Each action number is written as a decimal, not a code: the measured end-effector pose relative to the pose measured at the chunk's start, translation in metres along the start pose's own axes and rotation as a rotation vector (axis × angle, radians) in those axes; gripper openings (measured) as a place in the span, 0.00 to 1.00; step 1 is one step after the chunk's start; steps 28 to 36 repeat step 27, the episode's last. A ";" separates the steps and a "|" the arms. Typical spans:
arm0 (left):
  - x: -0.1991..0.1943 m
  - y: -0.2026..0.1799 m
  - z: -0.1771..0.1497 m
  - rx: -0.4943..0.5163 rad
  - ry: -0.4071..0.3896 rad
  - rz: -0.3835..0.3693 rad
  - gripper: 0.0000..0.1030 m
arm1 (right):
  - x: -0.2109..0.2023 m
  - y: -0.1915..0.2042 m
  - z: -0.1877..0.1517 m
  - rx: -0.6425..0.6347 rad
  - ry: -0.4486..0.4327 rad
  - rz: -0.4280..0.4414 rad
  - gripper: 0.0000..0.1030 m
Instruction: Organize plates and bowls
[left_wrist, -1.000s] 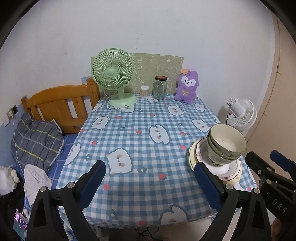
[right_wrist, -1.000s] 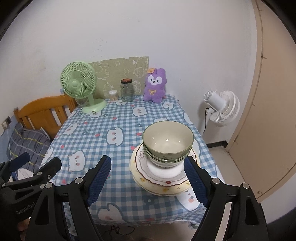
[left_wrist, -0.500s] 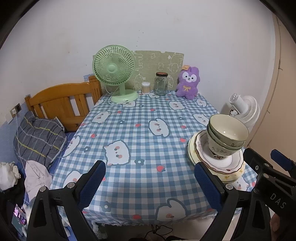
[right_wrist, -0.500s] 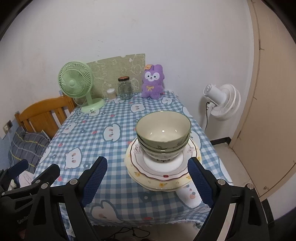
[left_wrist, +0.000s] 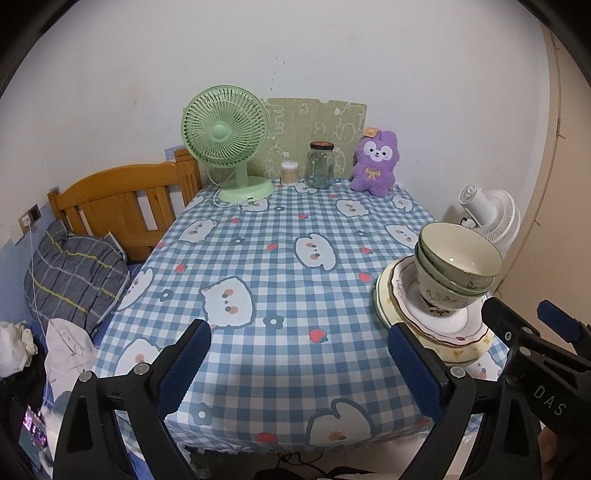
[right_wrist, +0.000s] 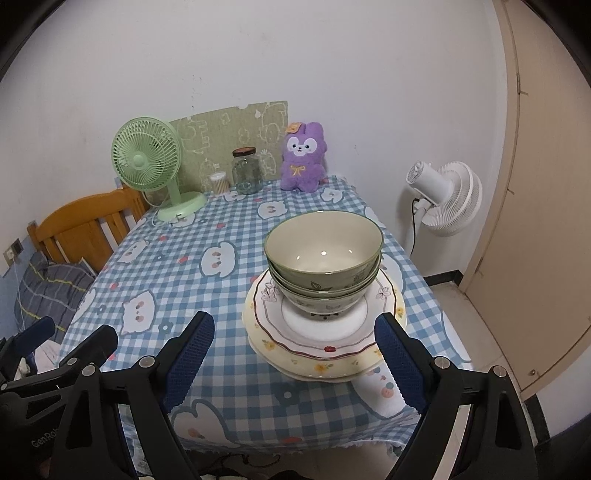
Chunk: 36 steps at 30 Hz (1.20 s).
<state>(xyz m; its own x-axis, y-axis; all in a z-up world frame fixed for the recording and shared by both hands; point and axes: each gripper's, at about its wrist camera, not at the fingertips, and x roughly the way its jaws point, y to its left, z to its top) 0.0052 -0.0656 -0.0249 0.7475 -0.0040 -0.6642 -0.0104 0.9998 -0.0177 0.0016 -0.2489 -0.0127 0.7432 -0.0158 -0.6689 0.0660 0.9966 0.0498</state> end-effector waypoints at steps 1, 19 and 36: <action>0.000 0.000 0.000 -0.001 0.000 0.001 0.95 | 0.000 0.000 0.000 0.000 0.000 0.001 0.88; -0.006 0.002 -0.003 -0.002 -0.018 0.005 0.95 | -0.004 0.005 0.000 -0.008 -0.010 -0.002 0.88; -0.010 0.004 -0.004 -0.006 -0.020 0.008 0.95 | -0.008 0.009 0.001 -0.010 -0.011 0.001 0.88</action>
